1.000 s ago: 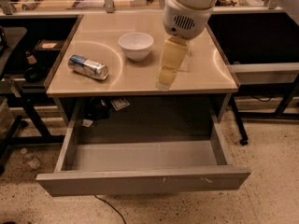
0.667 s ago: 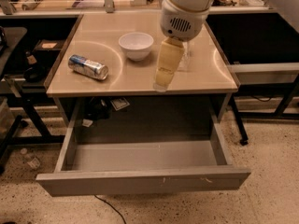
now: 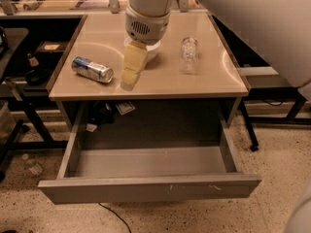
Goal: Place redbull can into top drawer
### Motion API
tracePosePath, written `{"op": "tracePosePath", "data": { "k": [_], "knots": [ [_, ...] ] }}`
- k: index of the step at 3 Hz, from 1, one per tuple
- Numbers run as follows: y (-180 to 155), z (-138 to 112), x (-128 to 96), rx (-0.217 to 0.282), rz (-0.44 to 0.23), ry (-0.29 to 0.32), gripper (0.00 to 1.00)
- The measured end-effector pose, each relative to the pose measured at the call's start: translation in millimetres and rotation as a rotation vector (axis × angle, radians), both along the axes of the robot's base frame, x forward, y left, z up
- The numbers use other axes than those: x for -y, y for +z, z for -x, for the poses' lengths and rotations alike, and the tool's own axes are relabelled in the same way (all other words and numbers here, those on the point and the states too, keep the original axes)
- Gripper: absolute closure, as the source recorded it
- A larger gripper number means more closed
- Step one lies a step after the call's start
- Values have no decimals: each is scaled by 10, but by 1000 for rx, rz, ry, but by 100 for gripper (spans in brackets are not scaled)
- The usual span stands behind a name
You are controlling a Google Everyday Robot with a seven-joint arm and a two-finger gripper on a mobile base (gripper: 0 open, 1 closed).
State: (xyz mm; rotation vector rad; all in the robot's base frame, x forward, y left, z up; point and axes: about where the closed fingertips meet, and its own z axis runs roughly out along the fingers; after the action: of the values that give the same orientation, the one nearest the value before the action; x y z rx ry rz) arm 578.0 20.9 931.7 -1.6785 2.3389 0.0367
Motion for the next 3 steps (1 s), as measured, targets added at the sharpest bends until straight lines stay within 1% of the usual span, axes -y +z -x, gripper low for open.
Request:
{"op": "tracePosePath", "data": {
  "k": [1, 2, 3],
  "knots": [
    [6, -26, -45, 7, -7, 3, 0],
    [-10, -68, -207, 12, -50, 23, 0],
    [25, -205, -472, 39, -105, 53, 0]
  ]
}}
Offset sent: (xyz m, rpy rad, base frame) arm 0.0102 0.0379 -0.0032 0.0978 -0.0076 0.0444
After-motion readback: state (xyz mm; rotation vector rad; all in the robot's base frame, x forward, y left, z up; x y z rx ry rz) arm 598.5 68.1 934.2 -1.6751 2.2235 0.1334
